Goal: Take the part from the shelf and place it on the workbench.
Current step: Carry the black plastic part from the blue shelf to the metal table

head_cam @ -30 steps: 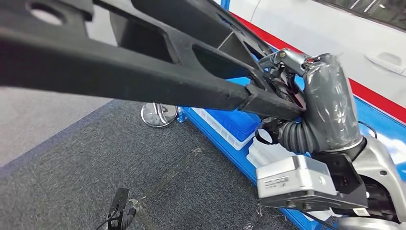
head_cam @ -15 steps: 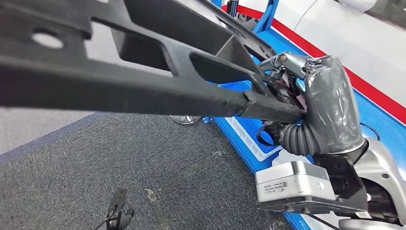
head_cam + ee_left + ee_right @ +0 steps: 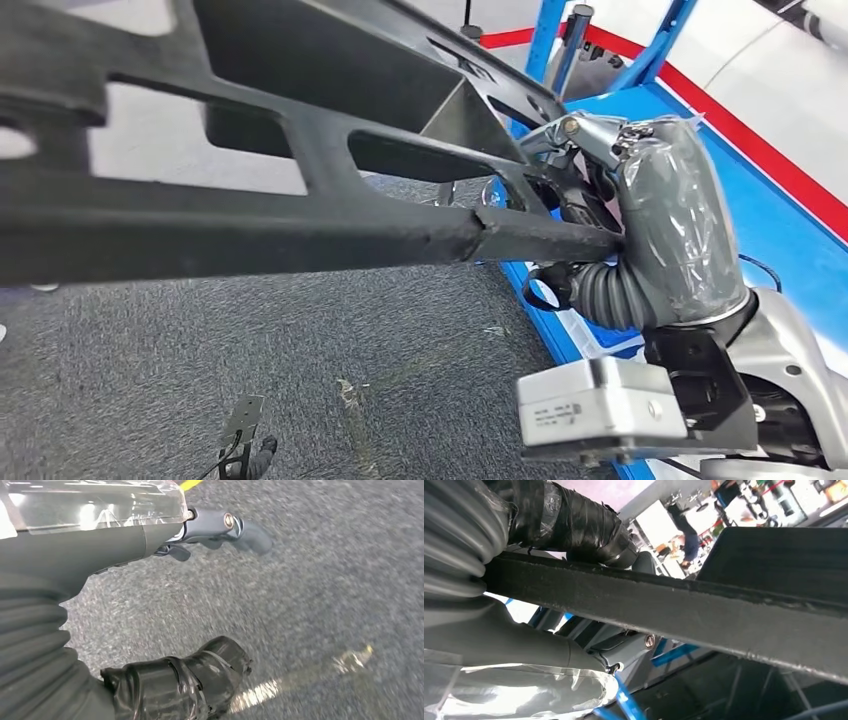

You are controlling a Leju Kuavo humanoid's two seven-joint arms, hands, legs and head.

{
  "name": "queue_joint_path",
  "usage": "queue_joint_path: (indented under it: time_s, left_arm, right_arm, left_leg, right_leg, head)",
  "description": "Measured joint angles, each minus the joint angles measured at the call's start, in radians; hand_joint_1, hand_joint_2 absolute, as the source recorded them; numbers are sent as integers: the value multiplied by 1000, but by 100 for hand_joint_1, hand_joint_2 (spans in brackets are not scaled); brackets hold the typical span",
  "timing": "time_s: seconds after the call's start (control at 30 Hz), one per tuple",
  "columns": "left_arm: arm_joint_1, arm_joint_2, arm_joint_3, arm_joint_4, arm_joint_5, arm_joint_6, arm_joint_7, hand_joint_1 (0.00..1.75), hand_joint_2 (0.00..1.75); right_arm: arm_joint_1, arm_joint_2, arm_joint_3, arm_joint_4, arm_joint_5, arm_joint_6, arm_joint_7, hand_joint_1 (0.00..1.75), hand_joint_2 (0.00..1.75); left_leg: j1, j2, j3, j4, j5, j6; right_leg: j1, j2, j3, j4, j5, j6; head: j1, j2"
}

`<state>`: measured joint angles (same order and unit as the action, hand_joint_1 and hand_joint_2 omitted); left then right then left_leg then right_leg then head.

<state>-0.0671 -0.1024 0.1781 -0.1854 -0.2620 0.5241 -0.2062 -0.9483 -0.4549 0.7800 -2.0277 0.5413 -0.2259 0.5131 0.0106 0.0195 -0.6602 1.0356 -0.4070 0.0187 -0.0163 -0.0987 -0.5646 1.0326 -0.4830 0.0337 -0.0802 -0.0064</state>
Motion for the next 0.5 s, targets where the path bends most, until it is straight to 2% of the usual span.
queue_joint_path:
  time_s: [0.03, 0.1, 0.13, 0.17, 0.2, 0.23, 0.27, 0.33, 0.37, 0.4, 0.47, 0.5]
  left_arm:
    - [0, 1, 0, 0, 0, 0, 0, 0, 175]
    - [-2, 1, 0, 0, 0, 1, 0, 0, 175]
    - [-4, 1, 0, 0, 0, 1, 1, 0, 175]
    - [-4, 1, 0, 0, 0, 1, 2, 0, 175]
    - [-4, 1, 0, 0, 0, 1, 2, 0, 175]
    - [-3, 1, 0, 0, -1, 1, 3, 0, 175]
    - [-3, 1, 0, 0, -1, 2, 3, 0, 175]
    - [-4, 1, 0, 0, -1, 2, 4, 0, 175]
    - [-5, 1, 0, 0, -1, 2, 5, 0, 175]
    - [-5, 1, 0, 0, -1, 2, 5, 0, 175]
    - [-2, 1, 0, 0, -2, 3, 8, 0, 175]
    - [0, 2, 0, 0, -3, 3, 9, 0, 175]
  right_arm:
    - [0, 0, 0, 0, 0, 0, 0, 171, 175]
    - [0, 0, 0, -1, 0, 3, 0, 171, 175]
    - [1, 0, 1, -1, 0, 4, 0, 171, 175]
    - [2, 0, 1, -1, 0, 6, 0, 171, 175]
    - [2, 0, 3, -1, 0, 7, 0, 171, 175]
    - [3, 0, 4, -1, 0, 7, 0, 171, 175]
    - [3, 0, 4, -2, 0, 7, 0, 171, 175]
    - [3, 0, 5, -2, 0, 7, 0, 171, 175]
    - [2, 0, 5, -2, 0, 8, 0, 171, 175]
    - [2, 0, 5, -3, 0, 8, 0, 171, 175]
    - [2, 1, 6, -6, 0, 8, 0, 171, 175]
    - [2, 1, 7, -7, 0, 9, 0, 171, 175]
  left_leg:
    - [1, -10, 2, -3, 2, 7]
    - [0, -31, 3, -5, 4, 17]
    - [-2, -43, 3, -5, 4, 20]
    - [-5, -56, 3, -5, 4, 22]
    - [-7, -70, 3, -5, 5, 23]
    - [-9, -85, 3, -4, 5, 24]
    - [-10, -100, 4, -4, 5, 24]
    - [-11, -127, 2, -1, 6, 22]
    - [-10, -140, -2, 0, 8, 19]
    - [-7, -152, -6, 0, 10, 15]
    - [-4, -174, -13, -4, 16, 4]
    - [-6, -160, -16, 0, 14, -1]
  right_leg:
    - [-3, 25, -10, 26, -19, 2]
    - [-2, 81, -62, 138, -78, 0]
    - [0, 92, -97, 207, -104, -3]
    - [3, 96, -127, 260, -117, -6]
    - [5, 98, -144, 282, -112, -9]
    - [7, 102, -143, 266, -88, -14]
    - [8, 111, -124, 212, -49, -20]
    - [7, 162, -72, 77, 15, -31]
    - [7, 183, -52, 32, 30, -33]
    - [9, 193, -42, 10, 33, -33]
    - [10, 171, -33, -1, 34, -33]
    - [8, 157, -27, -8, 36, -36]
  head:
    - [1, 0]
    - [4, 0]
    - [4, 0]
    - [3, 0]
    - [3, 0]
    - [3, 0]
    - [3, 0]
    - [3, 0]
    - [3, 0]
    - [3, 0]
    - [2, 0]
    - [1, 0]
